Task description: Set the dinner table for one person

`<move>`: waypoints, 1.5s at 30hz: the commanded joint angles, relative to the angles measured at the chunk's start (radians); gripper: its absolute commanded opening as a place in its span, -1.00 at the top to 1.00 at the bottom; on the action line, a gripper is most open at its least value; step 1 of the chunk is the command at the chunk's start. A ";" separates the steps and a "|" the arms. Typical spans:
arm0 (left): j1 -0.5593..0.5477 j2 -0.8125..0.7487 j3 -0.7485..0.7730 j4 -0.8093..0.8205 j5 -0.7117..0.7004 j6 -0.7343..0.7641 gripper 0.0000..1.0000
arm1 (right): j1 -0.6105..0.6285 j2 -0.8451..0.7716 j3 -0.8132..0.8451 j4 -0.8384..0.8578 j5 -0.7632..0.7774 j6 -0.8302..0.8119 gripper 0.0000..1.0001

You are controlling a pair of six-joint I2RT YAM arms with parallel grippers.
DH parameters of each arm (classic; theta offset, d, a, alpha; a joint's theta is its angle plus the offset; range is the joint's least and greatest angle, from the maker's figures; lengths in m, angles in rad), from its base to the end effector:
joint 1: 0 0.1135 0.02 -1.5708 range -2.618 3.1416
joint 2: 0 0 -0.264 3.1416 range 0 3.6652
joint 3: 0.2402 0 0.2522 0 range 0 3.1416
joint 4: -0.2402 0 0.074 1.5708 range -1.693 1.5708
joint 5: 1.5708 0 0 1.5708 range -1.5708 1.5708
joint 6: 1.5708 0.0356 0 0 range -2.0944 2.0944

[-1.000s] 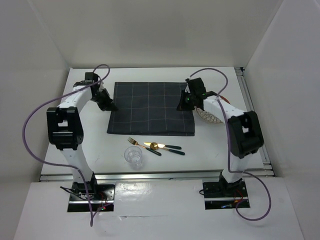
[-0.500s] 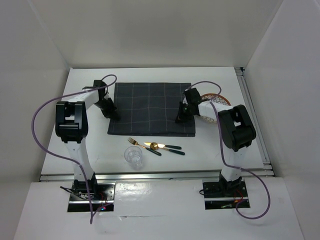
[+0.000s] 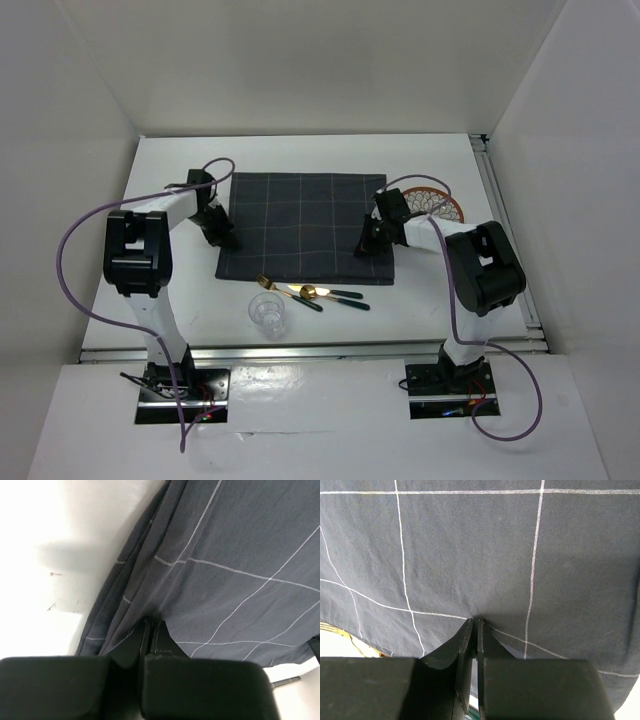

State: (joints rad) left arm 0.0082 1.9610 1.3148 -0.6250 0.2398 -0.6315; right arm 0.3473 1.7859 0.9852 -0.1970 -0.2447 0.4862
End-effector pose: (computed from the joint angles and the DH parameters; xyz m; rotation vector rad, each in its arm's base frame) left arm 0.3842 -0.0053 0.1543 -0.8600 2.7637 -0.4658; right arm 0.3251 0.1268 0.1461 0.0881 2.6486 0.6137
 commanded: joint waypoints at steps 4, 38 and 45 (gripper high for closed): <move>-0.004 -0.051 0.021 -0.091 -0.143 0.027 0.97 | 0.007 -0.055 0.045 -0.105 0.050 -0.040 0.83; -0.169 -0.441 0.147 -0.105 -0.169 0.147 -0.56 | -0.528 -0.366 -0.293 0.094 0.156 0.437 -0.91; -0.169 -0.422 0.156 -0.127 -0.178 0.167 -0.56 | -0.538 -0.296 -0.327 0.212 0.165 0.511 -0.70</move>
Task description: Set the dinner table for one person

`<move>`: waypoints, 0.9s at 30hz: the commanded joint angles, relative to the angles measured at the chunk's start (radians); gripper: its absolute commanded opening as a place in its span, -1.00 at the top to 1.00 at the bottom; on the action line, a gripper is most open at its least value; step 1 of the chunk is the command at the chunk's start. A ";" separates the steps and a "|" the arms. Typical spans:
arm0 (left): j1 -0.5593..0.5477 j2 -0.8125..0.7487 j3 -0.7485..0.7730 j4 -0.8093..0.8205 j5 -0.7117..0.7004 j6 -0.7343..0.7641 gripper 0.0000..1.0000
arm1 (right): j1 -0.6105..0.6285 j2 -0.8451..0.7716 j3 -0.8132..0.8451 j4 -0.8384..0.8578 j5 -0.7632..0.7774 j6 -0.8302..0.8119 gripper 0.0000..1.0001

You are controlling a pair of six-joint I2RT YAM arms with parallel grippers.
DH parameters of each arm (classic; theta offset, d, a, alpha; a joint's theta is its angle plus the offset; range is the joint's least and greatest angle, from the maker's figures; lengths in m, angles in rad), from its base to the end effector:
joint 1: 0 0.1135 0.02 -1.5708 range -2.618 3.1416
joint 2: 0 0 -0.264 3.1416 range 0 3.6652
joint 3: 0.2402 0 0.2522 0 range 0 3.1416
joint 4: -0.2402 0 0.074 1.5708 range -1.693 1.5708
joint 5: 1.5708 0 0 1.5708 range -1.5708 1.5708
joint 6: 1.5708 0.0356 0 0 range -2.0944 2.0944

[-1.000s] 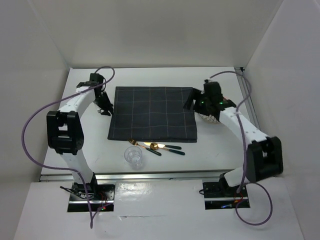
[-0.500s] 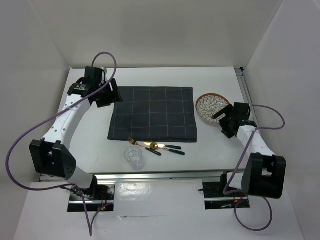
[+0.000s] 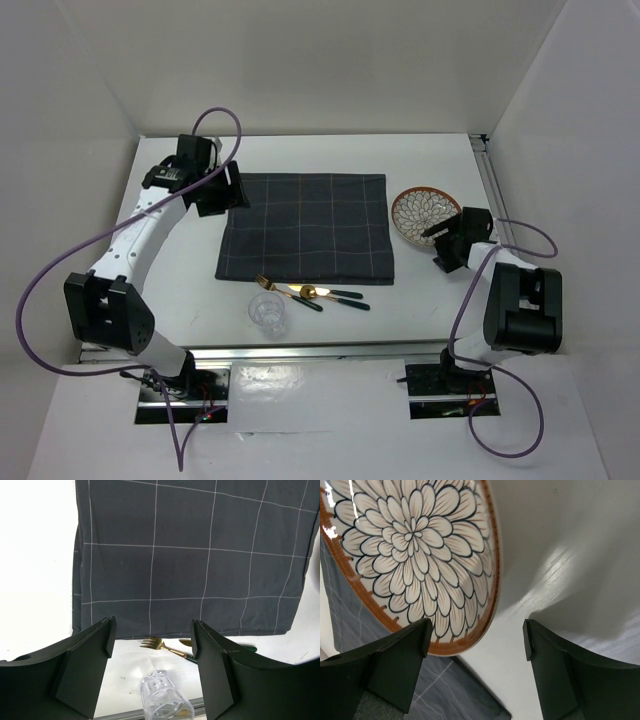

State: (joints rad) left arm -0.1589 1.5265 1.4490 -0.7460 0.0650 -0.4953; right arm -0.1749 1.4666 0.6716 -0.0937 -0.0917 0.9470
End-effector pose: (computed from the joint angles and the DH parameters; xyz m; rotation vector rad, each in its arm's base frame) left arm 0.3271 -0.0548 0.3378 -0.3758 2.3979 -0.3805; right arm 0.2723 -0.0448 0.1583 1.2993 2.1448 0.4417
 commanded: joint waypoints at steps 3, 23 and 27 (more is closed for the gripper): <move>-0.002 0.012 0.031 -0.006 -0.004 0.031 -0.54 | -0.015 0.050 -0.014 0.136 0.012 0.084 -0.54; -0.002 0.021 0.031 -0.015 0.036 0.049 -0.54 | -0.025 0.080 0.006 0.149 0.081 0.191 0.38; -0.002 0.032 0.031 -0.015 0.036 0.049 -0.54 | -0.025 0.058 0.006 0.140 0.090 0.200 0.68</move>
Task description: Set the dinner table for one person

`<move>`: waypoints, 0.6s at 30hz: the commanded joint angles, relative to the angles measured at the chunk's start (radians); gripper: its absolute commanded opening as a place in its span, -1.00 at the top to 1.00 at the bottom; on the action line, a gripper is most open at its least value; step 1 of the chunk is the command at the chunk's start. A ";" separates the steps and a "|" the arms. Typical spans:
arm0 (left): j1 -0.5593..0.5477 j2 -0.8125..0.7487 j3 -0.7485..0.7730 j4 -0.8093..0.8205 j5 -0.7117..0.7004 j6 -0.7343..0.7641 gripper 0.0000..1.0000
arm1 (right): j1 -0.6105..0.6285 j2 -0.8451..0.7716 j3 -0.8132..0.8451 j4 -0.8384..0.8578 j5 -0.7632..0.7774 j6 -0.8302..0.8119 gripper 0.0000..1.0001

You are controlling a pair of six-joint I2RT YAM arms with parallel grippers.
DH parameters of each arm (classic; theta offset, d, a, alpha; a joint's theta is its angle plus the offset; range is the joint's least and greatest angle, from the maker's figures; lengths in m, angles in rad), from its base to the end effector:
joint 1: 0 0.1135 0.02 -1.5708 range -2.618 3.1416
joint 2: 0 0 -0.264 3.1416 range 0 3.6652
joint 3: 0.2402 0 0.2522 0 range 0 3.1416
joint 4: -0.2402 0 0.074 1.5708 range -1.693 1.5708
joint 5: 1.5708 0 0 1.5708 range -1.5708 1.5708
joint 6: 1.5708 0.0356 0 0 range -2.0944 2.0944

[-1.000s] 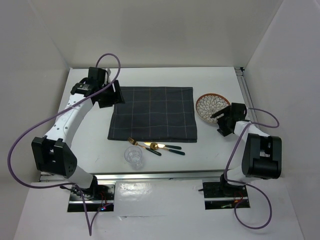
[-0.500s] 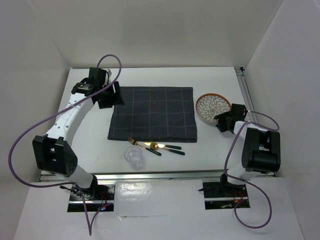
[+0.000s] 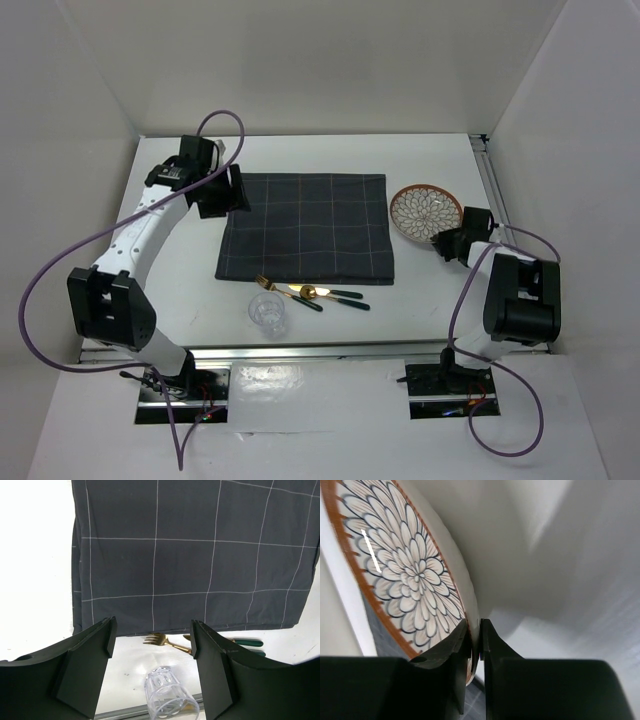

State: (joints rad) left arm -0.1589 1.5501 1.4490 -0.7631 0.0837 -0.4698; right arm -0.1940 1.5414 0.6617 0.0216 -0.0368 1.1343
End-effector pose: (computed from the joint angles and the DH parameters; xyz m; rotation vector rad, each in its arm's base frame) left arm 0.3307 -0.0560 0.3291 -0.3444 2.4441 -0.3797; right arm 0.2811 -0.0539 0.1440 1.5174 1.9660 0.4595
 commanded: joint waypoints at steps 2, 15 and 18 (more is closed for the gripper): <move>-0.002 0.008 0.031 0.002 0.018 0.023 -0.54 | -0.005 -0.026 0.016 0.014 0.035 0.013 0.79; -0.011 0.007 0.040 -0.008 0.030 0.014 -0.47 | -0.005 -0.240 0.090 -0.014 0.005 -0.135 1.00; -0.011 -0.011 0.051 -0.008 0.019 0.004 -0.47 | -0.005 -0.262 0.157 -0.014 -0.058 -0.207 1.00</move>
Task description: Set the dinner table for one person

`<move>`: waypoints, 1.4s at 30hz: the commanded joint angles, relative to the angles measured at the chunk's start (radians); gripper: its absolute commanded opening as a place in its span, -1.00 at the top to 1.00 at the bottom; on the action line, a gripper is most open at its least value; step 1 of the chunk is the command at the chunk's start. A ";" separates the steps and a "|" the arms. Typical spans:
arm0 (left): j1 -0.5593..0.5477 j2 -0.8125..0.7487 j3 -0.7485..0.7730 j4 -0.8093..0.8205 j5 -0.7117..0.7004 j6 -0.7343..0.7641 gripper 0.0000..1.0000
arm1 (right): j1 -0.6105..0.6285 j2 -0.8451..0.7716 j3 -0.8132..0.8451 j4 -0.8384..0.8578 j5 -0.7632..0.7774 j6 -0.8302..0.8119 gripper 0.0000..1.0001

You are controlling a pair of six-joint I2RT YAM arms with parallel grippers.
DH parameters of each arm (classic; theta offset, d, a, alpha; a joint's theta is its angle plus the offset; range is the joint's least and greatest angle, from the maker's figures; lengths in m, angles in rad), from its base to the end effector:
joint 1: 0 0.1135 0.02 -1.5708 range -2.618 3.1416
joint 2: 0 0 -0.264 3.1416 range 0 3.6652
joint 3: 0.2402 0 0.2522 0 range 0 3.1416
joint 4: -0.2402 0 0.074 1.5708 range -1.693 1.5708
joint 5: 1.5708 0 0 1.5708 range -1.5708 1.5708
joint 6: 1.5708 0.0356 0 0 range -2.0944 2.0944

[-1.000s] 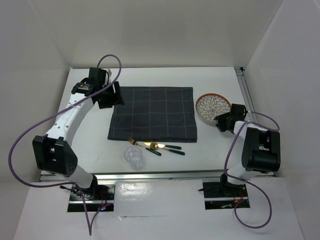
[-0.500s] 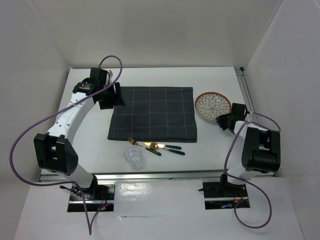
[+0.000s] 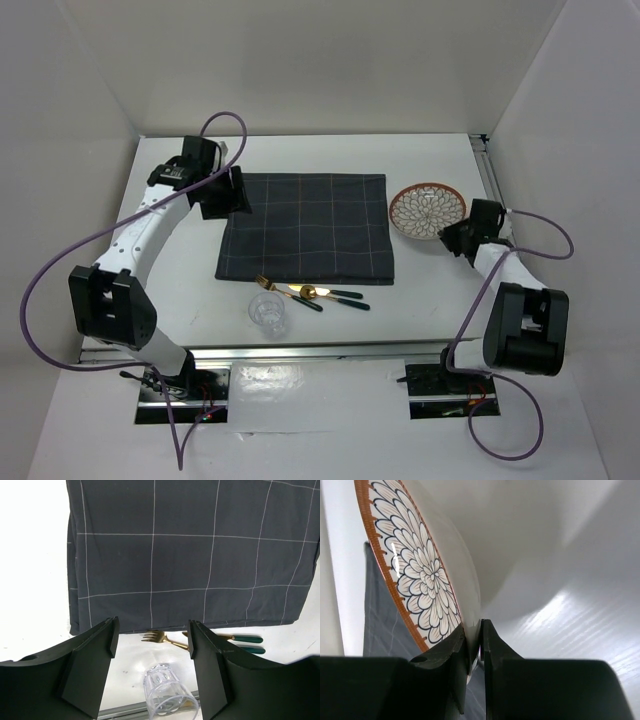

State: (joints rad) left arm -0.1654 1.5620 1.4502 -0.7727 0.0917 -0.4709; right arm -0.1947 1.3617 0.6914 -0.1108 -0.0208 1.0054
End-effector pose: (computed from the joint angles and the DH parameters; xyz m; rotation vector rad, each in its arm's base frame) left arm 0.3320 -0.0587 0.3251 -0.3385 2.4672 -0.3868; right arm 0.2673 -0.0519 0.1894 1.3417 1.9793 0.4158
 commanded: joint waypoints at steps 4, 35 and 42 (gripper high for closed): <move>-0.005 -0.042 0.050 -0.008 -0.027 -0.038 -0.47 | -0.005 -0.015 0.227 0.137 -0.313 -0.181 1.00; -0.014 -0.330 -0.189 -0.033 -0.179 -0.327 -0.47 | 0.526 0.596 0.593 0.180 -0.567 -0.307 1.00; -0.014 -0.330 -0.189 -0.023 -0.150 -0.298 -0.52 | 0.526 0.625 0.616 0.109 -0.545 -0.321 -0.24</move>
State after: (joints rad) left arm -0.1757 1.2304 1.2686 -0.8158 -0.0719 -0.7856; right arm 0.3264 2.0178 1.2396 -0.0715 -0.5137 0.6910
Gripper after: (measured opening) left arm 0.751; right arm 0.470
